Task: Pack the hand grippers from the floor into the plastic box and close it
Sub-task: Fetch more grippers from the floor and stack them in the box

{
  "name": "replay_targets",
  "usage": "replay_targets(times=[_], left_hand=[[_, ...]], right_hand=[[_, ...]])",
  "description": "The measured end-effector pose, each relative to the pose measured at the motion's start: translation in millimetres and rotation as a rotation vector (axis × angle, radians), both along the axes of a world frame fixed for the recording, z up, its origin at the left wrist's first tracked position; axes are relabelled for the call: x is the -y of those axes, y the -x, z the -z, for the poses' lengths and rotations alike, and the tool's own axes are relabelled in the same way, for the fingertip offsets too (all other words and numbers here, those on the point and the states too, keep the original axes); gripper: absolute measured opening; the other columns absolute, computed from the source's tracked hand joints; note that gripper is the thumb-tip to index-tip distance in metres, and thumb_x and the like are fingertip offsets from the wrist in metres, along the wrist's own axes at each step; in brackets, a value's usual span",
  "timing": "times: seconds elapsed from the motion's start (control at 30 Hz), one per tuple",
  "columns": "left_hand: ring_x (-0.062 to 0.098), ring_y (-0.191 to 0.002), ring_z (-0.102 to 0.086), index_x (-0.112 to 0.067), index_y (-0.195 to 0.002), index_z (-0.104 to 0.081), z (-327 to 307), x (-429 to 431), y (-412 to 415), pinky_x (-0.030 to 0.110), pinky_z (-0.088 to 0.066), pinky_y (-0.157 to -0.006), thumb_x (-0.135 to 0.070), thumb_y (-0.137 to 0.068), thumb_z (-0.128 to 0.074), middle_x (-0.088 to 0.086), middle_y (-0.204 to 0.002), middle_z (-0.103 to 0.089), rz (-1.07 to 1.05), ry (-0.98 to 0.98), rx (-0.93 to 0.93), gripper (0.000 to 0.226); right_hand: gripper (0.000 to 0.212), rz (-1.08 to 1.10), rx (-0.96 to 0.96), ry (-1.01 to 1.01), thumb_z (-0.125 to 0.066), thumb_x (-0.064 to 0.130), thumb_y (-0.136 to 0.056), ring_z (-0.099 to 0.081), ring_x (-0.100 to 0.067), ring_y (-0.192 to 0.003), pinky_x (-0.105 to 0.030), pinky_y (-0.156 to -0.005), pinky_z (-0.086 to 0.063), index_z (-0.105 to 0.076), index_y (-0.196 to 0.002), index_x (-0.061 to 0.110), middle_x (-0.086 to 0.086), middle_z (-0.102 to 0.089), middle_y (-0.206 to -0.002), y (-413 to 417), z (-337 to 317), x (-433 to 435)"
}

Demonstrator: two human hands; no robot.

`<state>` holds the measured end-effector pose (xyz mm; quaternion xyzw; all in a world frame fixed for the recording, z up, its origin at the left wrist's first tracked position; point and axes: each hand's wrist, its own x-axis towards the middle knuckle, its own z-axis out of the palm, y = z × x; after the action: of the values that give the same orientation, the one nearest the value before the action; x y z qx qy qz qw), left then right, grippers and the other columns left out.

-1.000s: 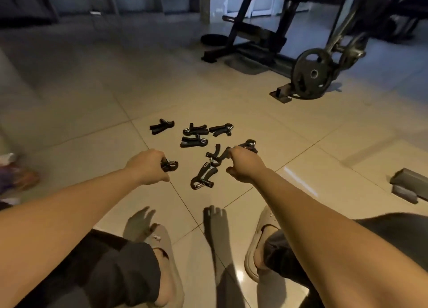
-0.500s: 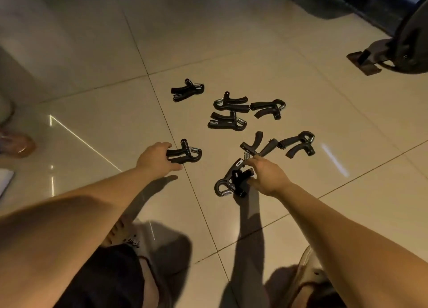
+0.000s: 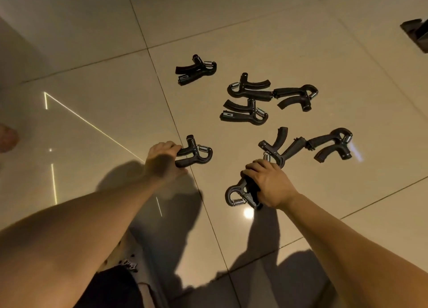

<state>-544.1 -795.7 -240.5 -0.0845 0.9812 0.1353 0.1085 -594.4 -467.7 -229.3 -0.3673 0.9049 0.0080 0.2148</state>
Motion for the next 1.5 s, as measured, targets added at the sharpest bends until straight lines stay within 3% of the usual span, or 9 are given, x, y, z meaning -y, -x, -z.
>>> replay_targets(times=[0.23, 0.37, 0.57, 0.83, 0.97, 1.03, 1.13, 1.27, 1.5], left_hand=[[0.022, -0.096, -0.049, -0.019, -0.111, -0.062, -2, -7, 2, 0.037, -0.043, -0.085, -0.045, -0.067, -0.083, -0.001, -0.101, -0.058, -0.036, 0.003, 0.057, 0.056], [0.022, -0.095, -0.05, -0.019, -0.114, -0.055, -14, -20, -4, 0.037, -0.046, -0.082, -0.034, -0.07, -0.08, 0.002, -0.104, -0.059, -0.058, -0.055, 0.118, 0.053], [0.025, -0.103, -0.047, -0.017, -0.114, -0.049, -42, -53, -26, 0.039, -0.041, -0.084, -0.027, -0.073, -0.081, 0.004, -0.112, -0.058, 0.112, -0.071, -0.017, 0.053], [0.021, -0.115, -0.042, -0.021, -0.131, -0.045, -139, -97, -59, 0.04, -0.04, -0.096, -0.03, -0.08, -0.079, 0.001, -0.124, -0.053, 0.195, -0.116, -0.143, 0.063], [0.021, -0.117, -0.041, -0.021, -0.133, -0.043, -201, -126, -83, 0.041, -0.041, -0.097, -0.031, -0.08, -0.08, 0.002, -0.126, -0.052, 0.223, -0.146, -0.181, 0.065], [0.021, -0.118, -0.042, -0.021, -0.131, -0.045, -230, -142, -102, 0.043, -0.041, -0.1, -0.032, -0.079, -0.081, 0.0, -0.125, -0.052, 0.208, -0.178, -0.214, 0.064], [0.021, -0.114, -0.045, -0.022, -0.129, -0.046, -275, -161, -137, 0.044, -0.043, -0.102, -0.029, -0.079, -0.081, -0.001, -0.12, -0.05, 0.205, -0.2, -0.257, 0.061], [0.02, -0.105, -0.046, -0.023, -0.126, -0.047, -327, -180, -190, 0.042, -0.045, -0.098, -0.025, -0.08, -0.081, -0.006, -0.107, -0.041, 0.222, -0.17, -0.299, 0.057], [0.024, -0.103, -0.052, -0.023, -0.118, -0.049, -378, -224, -279, 0.046, -0.052, -0.089, -0.028, -0.073, -0.084, -0.001, -0.11, -0.05, 0.317, -0.216, -0.328, 0.057]], right_hand=[[0.06, 0.089, -0.038, -0.031, -0.075, 0.053, -0.073, -0.055, -0.023, -0.104, -0.037, -0.088, -0.045, -0.059, -0.124, 0.024, 0.004, -0.06, -0.113, -15, -5, -3], [0.053, 0.227, 0.015, 0.027, -0.071, 0.052, -0.078, -0.059, -0.022, -0.095, -0.038, -0.077, -0.054, -0.058, -0.119, 0.022, 0.003, -0.058, -0.106, -30, -16, -7], [0.047, 0.401, -0.065, 0.102, -0.077, 0.05, -0.077, -0.061, -0.02, -0.085, -0.038, -0.072, -0.057, -0.053, -0.107, 0.022, 0.003, -0.058, -0.101, -59, -49, -19], [0.042, 0.588, -0.229, 0.217, -0.074, 0.053, -0.081, -0.055, -0.017, -0.076, -0.03, -0.063, -0.046, -0.047, -0.097, 0.026, 0.005, -0.055, -0.093, -110, -143, -57], [0.047, 0.637, -0.312, 0.211, -0.076, 0.054, -0.079, -0.061, -0.019, -0.085, -0.037, -0.072, -0.054, -0.053, -0.106, 0.024, 0.004, -0.062, -0.1, -140, -207, -86], [0.047, 0.658, -0.371, 0.204, -0.076, 0.054, -0.08, -0.06, -0.02, -0.084, -0.036, -0.069, -0.052, -0.053, -0.106, 0.022, 0.003, -0.06, -0.098, -158, -240, -97], [0.042, 0.633, -0.478, 0.127, -0.077, 0.049, -0.081, -0.056, -0.019, -0.077, -0.032, -0.062, -0.047, -0.051, -0.1, 0.022, 0.002, -0.058, -0.093, -194, -287, -111], [0.045, 0.511, -0.64, -0.038, -0.077, 0.042, -0.08, -0.058, -0.022, -0.08, -0.038, -0.065, -0.055, -0.055, -0.111, 0.017, -0.002, -0.06, -0.101, -260, -338, -138], [0.048, 0.537, -0.699, -0.108, -0.074, 0.042, -0.084, -0.06, -0.025, -0.084, -0.036, -0.064, -0.05, -0.054, -0.118, 0.015, -0.004, -0.059, -0.106, -372, -385, -161]])
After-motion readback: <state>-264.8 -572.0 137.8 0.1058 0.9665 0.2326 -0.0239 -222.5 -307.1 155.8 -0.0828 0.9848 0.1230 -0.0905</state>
